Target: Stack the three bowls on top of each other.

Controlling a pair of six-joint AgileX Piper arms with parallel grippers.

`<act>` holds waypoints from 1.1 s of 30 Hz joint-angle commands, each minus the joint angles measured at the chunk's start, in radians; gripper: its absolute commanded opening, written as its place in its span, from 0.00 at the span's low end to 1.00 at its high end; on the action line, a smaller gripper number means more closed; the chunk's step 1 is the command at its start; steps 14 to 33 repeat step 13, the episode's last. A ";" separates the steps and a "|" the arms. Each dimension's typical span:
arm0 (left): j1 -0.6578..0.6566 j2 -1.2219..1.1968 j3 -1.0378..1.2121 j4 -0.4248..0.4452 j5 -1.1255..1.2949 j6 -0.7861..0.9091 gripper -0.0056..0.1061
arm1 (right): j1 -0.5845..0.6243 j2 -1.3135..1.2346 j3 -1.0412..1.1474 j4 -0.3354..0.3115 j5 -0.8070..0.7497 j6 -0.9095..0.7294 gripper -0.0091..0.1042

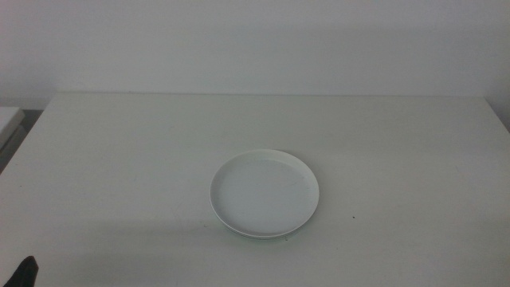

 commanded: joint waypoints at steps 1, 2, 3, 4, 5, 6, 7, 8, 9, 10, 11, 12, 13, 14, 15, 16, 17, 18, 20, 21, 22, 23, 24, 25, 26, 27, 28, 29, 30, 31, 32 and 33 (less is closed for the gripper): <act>-0.012 -0.004 0.000 0.004 -0.013 0.000 0.89 | -0.003 -0.004 0.003 -0.010 -0.005 -0.002 0.89; -0.015 -0.004 0.000 0.004 -0.013 0.000 0.89 | -0.003 -0.004 0.003 -0.010 -0.005 -0.002 0.89; -0.018 -0.004 0.000 0.004 -0.013 0.000 0.89 | -0.003 -0.004 0.003 -0.010 -0.005 -0.002 0.89; -0.018 -0.004 0.000 0.004 -0.013 0.000 0.89 | -0.003 -0.004 0.003 -0.010 -0.005 -0.002 0.89; -0.018 -0.004 0.000 0.004 -0.013 0.000 0.89 | -0.003 -0.004 0.003 -0.010 -0.005 -0.002 0.89; -0.018 -0.004 0.000 0.004 -0.013 0.000 0.89 | -0.003 -0.004 0.003 -0.010 -0.005 -0.002 0.89; -0.018 -0.004 0.000 0.004 -0.013 0.000 0.89 | -0.003 -0.004 0.003 -0.010 -0.005 0.011 0.89; -0.018 -0.004 0.000 0.004 -0.013 0.000 0.89 | -0.003 -0.004 0.003 -0.010 -0.005 0.019 0.89; -0.017 -0.004 0.000 0.004 -0.013 0.000 0.89 | -0.003 -0.004 0.003 -0.010 -0.005 0.017 0.89; -0.017 -0.004 0.000 0.004 -0.013 0.000 0.89 | -0.003 -0.004 0.003 -0.010 -0.005 0.017 0.89; -0.017 -0.004 0.000 0.004 -0.013 0.000 0.89 | -0.003 -0.004 0.003 -0.010 -0.005 0.017 0.89; -0.017 -0.004 0.000 0.004 -0.013 0.000 0.89 | -0.003 -0.004 0.003 -0.010 -0.005 0.017 0.89; -0.017 -0.004 0.000 0.004 -0.013 0.000 0.89 | -0.003 -0.004 0.003 -0.010 -0.005 0.017 0.89; -0.017 -0.004 0.000 0.004 -0.013 0.000 0.89 | -0.003 -0.004 0.003 -0.010 -0.005 0.017 0.89; -0.017 -0.004 0.000 0.004 -0.013 0.000 0.89 | -0.003 -0.004 0.003 -0.010 -0.005 0.017 0.89; -0.017 -0.004 0.000 0.004 -0.013 0.000 0.89 | -0.003 -0.004 0.003 -0.010 -0.005 0.017 0.89; -0.017 -0.004 0.000 0.004 -0.013 0.000 0.89 | -0.003 -0.004 0.003 -0.010 -0.005 0.017 0.89; -0.017 -0.004 0.000 0.004 -0.013 0.000 0.89 | -0.003 -0.004 0.003 -0.010 -0.005 0.017 0.89; -0.017 -0.004 0.000 0.004 -0.013 0.000 0.89 | -0.003 -0.004 0.003 -0.010 -0.005 0.017 0.89; -0.017 -0.004 0.000 0.004 -0.013 0.000 0.89 | -0.003 -0.004 0.003 -0.010 -0.005 0.017 0.89; -0.017 -0.004 0.000 0.004 -0.013 0.000 0.89 | -0.003 -0.004 0.003 -0.010 -0.005 0.017 0.89; -0.017 -0.004 0.000 0.004 -0.013 0.000 0.89 | -0.003 -0.004 0.003 -0.010 -0.005 0.017 0.89; -0.017 -0.004 0.000 0.004 -0.013 0.000 0.89 | -0.003 -0.004 0.003 -0.010 -0.005 0.017 0.89; -0.017 -0.004 0.000 0.004 -0.013 0.000 0.89 | -0.003 -0.004 0.003 -0.010 -0.005 0.017 0.89; -0.017 -0.004 0.000 0.004 -0.013 0.000 0.89 | -0.003 -0.004 0.003 -0.010 -0.005 0.017 0.89; -0.017 -0.004 0.000 0.004 -0.013 0.000 0.89 | -0.003 -0.004 0.003 -0.010 -0.005 0.017 0.89; -0.017 -0.004 0.000 0.004 -0.013 0.000 0.89 | -0.003 -0.004 0.003 -0.010 -0.005 0.017 0.89; -0.017 -0.004 0.000 0.004 -0.013 0.000 0.89 | -0.003 -0.004 0.003 -0.010 -0.005 0.017 0.89; -0.017 -0.004 0.000 0.004 -0.013 0.000 0.89 | -0.003 -0.004 0.003 -0.010 -0.005 0.017 0.89; -0.017 -0.004 0.000 0.004 -0.013 0.000 0.89 | -0.003 -0.004 0.003 -0.010 -0.005 0.017 0.89; -0.017 -0.004 0.000 0.004 -0.013 0.000 0.89 | -0.003 -0.004 0.003 -0.010 -0.005 0.017 0.89; -0.017 -0.004 0.000 0.004 -0.013 0.000 0.89 | -0.003 -0.004 0.003 -0.010 -0.005 0.017 0.89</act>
